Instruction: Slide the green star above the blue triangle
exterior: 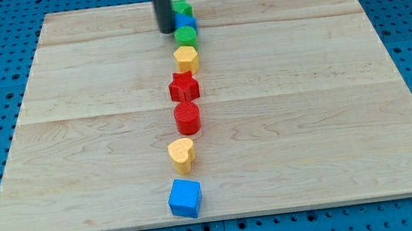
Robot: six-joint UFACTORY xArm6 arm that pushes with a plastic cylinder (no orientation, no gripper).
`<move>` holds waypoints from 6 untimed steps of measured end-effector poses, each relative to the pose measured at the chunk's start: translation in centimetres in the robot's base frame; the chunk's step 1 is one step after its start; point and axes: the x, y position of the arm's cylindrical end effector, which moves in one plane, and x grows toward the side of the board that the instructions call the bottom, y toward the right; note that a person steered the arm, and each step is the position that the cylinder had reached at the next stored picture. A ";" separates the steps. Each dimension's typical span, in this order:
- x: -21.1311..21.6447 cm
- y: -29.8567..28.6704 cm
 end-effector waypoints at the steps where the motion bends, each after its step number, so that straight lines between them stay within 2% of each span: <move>1: -0.3 1.0; 4: -1.4 -5.3; 5: -4.5 -6.8; 6: -6.9 -3.6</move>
